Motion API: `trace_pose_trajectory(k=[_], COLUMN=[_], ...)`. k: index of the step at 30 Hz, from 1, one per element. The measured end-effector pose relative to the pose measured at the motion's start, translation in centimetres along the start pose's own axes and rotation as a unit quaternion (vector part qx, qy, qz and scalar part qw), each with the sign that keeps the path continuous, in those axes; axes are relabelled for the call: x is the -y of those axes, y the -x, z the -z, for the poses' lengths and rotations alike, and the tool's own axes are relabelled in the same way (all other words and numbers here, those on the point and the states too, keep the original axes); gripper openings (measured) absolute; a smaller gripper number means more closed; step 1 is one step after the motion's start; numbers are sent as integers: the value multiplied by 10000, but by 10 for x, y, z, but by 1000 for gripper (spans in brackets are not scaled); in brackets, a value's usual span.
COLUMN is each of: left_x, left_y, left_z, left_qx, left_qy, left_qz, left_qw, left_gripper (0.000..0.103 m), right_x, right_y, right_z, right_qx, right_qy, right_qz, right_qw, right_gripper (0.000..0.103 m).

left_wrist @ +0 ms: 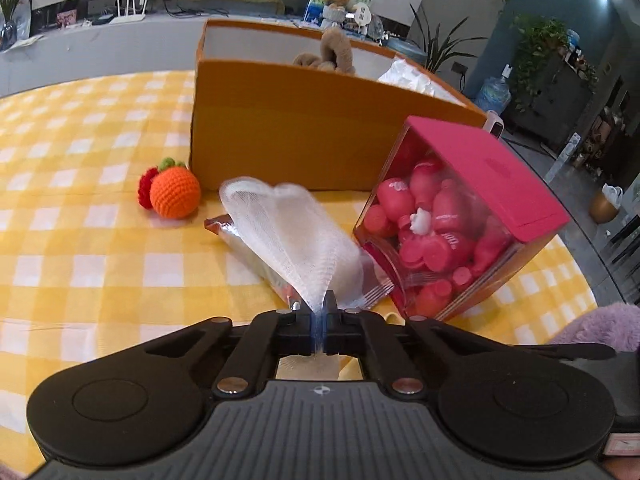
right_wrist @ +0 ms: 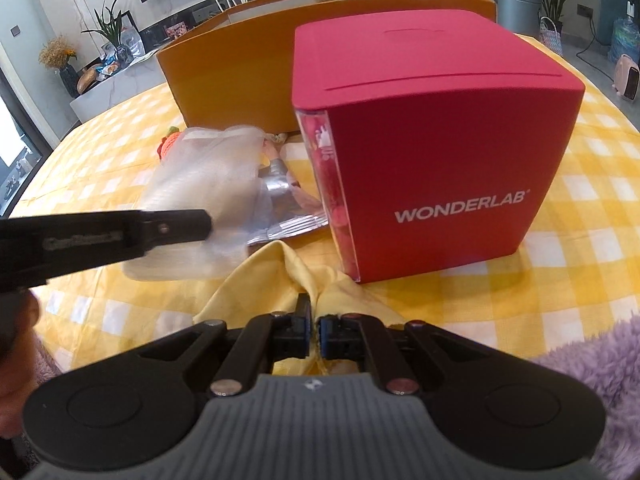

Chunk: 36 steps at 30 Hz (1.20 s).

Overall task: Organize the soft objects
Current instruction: 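Carry the plastic bag and yellow cloth over the orange box with both grippers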

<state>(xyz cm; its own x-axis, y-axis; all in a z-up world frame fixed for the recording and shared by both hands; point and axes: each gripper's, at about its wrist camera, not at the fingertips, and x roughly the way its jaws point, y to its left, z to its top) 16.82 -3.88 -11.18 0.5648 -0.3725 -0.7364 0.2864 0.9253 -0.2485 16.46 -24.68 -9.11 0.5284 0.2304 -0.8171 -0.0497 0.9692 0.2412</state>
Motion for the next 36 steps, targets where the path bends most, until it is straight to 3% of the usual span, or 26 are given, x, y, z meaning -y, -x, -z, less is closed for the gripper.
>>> trace_pose_trajectory(k=[7,14,23,29,36], left_x=[1,6,20,32,32], left_y=[38,82,119,127,127], left_z=[-1,-1,-8,-19,-57], left_qx=[264,798,1204,1341,1375], left_qy=[-103,-243,-511,-768,-848], left_qz=[-102,-168,-123,-145,64], left_qw=[9995,9964,9913,9879,9868], left_gripper=[1,1,1,1,1], right_x=[-4,-6,-9,-14,-27], right_y=[15,33,83,118,133], right_z=[5,12,13,-7,-60], right_qx=[295,526,1150,1700,2045], right_qy=[117,87,80,215,628], right_qz=[-64,-118,-247,-427,-540], right_qw=[9995,9985,9930,9843,9754], right_gripper=[0,0,0,0,0])
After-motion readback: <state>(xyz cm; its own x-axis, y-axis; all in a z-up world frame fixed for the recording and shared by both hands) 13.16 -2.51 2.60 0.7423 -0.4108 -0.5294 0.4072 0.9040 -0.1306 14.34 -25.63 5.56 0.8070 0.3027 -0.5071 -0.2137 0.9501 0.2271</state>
